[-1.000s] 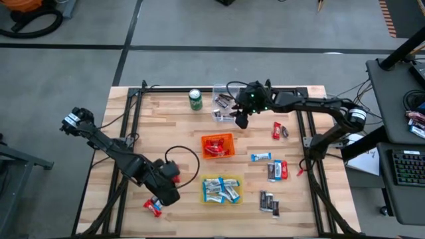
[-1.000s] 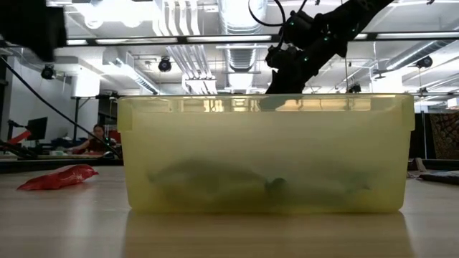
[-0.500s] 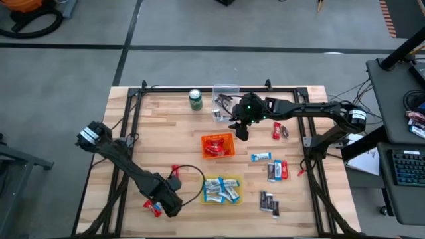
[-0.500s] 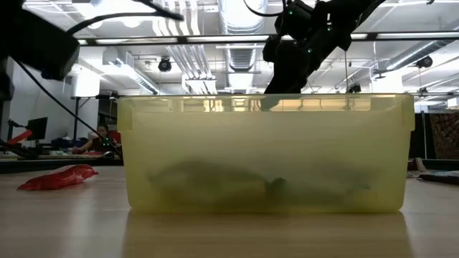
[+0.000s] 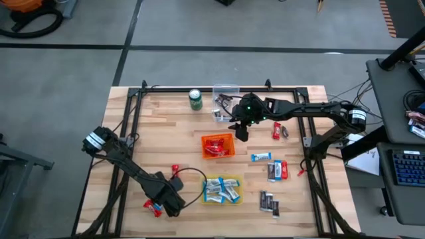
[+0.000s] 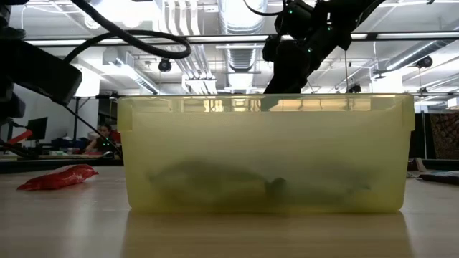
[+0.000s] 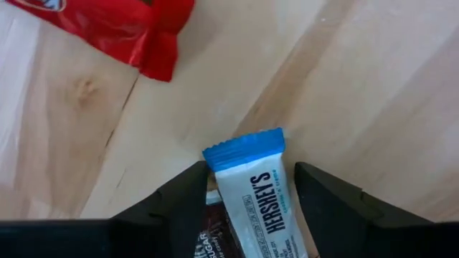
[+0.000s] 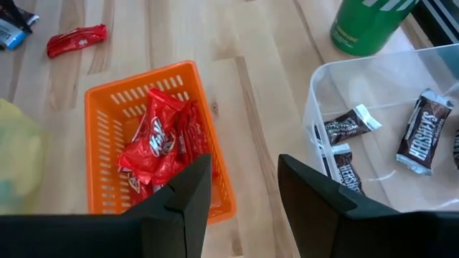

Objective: Sort candy
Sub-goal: Put the white candy into the yellow bin

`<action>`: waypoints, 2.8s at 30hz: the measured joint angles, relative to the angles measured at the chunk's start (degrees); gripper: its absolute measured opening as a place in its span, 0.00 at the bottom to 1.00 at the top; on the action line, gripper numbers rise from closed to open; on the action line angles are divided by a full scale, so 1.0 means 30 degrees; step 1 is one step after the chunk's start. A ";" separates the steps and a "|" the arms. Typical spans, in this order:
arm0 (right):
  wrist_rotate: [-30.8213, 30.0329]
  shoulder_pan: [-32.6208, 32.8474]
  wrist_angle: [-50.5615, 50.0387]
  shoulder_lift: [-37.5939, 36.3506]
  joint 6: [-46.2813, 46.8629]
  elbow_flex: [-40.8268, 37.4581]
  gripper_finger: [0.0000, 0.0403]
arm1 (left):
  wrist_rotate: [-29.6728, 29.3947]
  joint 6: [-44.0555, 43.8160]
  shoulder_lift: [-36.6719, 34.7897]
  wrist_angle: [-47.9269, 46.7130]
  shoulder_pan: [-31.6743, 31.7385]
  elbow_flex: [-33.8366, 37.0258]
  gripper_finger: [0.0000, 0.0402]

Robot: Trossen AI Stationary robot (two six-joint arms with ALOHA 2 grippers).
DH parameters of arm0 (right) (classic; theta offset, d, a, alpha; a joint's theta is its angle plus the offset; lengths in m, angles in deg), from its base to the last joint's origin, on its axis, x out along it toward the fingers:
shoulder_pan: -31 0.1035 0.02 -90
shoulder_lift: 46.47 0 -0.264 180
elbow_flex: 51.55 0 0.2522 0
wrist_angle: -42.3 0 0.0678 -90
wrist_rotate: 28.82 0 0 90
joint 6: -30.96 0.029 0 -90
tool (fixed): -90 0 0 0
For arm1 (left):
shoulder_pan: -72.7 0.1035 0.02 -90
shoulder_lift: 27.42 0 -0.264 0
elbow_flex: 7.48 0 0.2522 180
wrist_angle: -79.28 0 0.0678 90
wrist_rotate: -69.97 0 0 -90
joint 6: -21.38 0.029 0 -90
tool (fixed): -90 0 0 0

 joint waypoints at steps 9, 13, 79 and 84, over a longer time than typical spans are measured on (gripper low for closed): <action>0.0006 0.0000 -0.0136 -0.0396 0.0627 0.0000 0.37 | 0.0014 0.0902 0.0004 0.0112 0.0000 -0.0015 0.22; 0.0024 0.0048 -0.0484 -0.0983 0.0872 0.0000 0.37 | -0.0150 0.1141 -0.0049 0.0066 0.0000 -0.0015 0.15; -0.8550 1.0819 -1.0537 -0.2141 0.7997 -0.3484 0.37 | -1.0336 1.9725 -0.2800 0.8073 0.1741 -0.2329 0.42; -0.8531 1.0826 -0.9264 -0.2120 0.8002 -0.4995 0.37 | -1.1060 1.9541 -0.4291 0.8668 0.1310 -0.1474 0.41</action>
